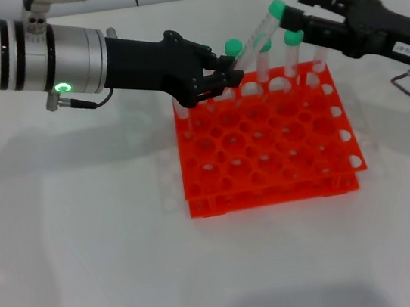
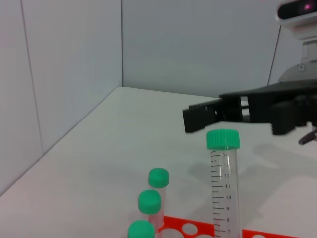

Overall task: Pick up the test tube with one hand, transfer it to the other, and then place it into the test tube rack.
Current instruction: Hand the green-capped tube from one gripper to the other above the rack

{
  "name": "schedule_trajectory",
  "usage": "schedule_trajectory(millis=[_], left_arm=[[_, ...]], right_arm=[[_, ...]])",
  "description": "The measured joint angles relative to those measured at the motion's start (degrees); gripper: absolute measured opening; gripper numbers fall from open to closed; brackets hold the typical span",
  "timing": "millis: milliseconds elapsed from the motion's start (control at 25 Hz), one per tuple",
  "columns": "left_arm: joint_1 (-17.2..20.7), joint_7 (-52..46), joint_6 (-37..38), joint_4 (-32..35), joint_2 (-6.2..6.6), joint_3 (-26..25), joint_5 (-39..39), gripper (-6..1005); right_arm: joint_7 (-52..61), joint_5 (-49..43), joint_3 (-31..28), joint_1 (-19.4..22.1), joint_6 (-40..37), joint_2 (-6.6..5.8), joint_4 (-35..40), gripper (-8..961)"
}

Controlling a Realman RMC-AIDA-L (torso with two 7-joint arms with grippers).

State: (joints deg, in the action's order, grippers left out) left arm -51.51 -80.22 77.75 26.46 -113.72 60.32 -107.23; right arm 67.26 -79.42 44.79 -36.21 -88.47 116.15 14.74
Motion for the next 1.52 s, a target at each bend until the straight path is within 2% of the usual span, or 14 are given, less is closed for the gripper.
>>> schedule_trajectory(millis=[320,1000,1200,1520], left_arm=[[-0.05,0.41,0.01,0.18,-0.51,0.05,0.0,188],[0.28,0.57,0.04,0.62,-0.79,0.14,-0.09,189],[0.28,0.76,0.04,0.62,-0.8,0.22,-0.09,189],[0.27,1.03,0.03,0.61,-0.8,0.11,-0.09,189]], right_arm=[[-2.5,-0.13,0.61,-3.32,-0.44,0.03,-4.58,838],[-3.58,0.11,0.02,-3.43,-0.47,0.03,-5.77,839],[-3.63,0.92,0.3,-3.45,-0.01,0.03,-5.78,719],[-3.66,0.73,0.51,-3.93,0.87,0.03,-5.78,395]])
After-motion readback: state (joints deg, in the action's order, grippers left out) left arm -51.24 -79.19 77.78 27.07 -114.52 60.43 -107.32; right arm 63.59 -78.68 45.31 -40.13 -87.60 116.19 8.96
